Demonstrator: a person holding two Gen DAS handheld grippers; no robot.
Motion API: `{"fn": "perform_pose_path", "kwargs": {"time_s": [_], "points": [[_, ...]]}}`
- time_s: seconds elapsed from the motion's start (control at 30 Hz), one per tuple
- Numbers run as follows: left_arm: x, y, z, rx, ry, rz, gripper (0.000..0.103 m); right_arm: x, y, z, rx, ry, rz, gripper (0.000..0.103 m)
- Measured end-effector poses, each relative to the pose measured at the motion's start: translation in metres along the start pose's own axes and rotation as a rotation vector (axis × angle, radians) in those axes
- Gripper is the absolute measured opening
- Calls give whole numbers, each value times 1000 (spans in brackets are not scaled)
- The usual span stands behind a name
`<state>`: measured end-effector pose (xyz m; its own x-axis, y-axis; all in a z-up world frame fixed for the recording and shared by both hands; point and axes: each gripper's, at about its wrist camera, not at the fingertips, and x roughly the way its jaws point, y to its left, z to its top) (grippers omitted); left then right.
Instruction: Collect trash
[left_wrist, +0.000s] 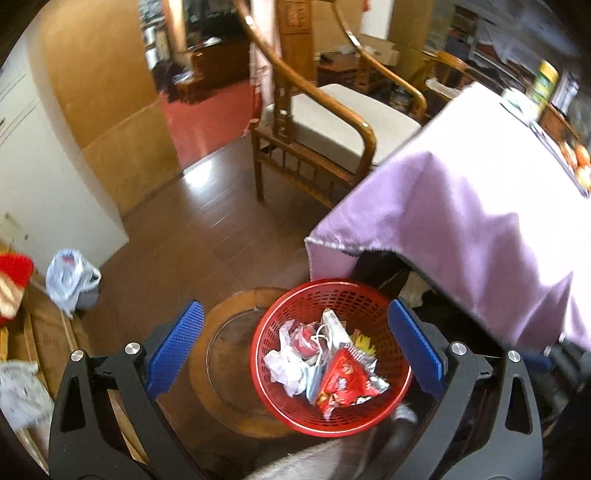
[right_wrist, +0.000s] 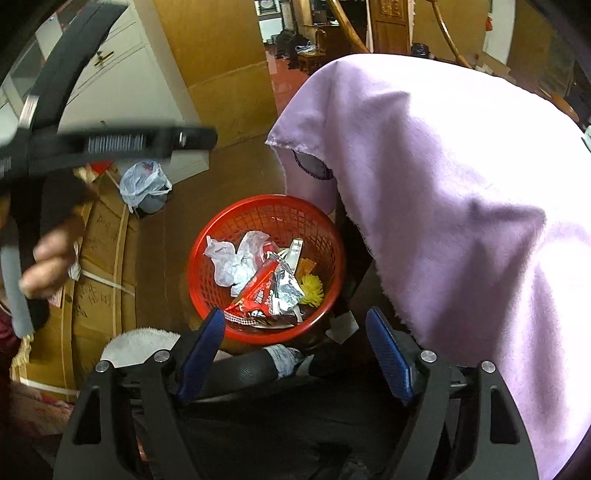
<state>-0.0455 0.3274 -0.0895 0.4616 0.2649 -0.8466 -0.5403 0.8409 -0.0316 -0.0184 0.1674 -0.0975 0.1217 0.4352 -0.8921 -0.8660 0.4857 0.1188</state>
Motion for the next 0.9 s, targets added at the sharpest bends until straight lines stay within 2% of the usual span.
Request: {"fn": "perform_pose_path", "kwargs": {"time_s": [0.13, 0.3, 0.37, 0.47, 0.6, 0.67, 0.73, 0.9], "points": [[-11, -1, 5, -64, 9, 39, 96, -3, -4, -3, -33, -3, 35, 77], [-36, -4, -6, -131, 2, 170, 96, -11, -3, -9, -95, -17, 96, 81], [-43, -2, -16, -169, 6, 202, 96, -16, -2, -13, -120, -26, 120, 83], [-53, 7, -38, -275, 3, 218, 96, -21, -5, -16, -135, -30, 147, 84], [-55, 19, -71, -428, -24, 197, 96, -24, -8, -14, -129, -19, 159, 84], [-43, 19, -77, -413, 15, 170, 96, -19, -5, -14, -130, -13, 150, 84], [-34, 19, -75, -361, 41, 183, 96, -14, -2, -13, -129, -3, 136, 84], [-23, 20, -76, -240, -9, 284, 96, -3, 6, -2, -91, 13, 90, 84]]}}
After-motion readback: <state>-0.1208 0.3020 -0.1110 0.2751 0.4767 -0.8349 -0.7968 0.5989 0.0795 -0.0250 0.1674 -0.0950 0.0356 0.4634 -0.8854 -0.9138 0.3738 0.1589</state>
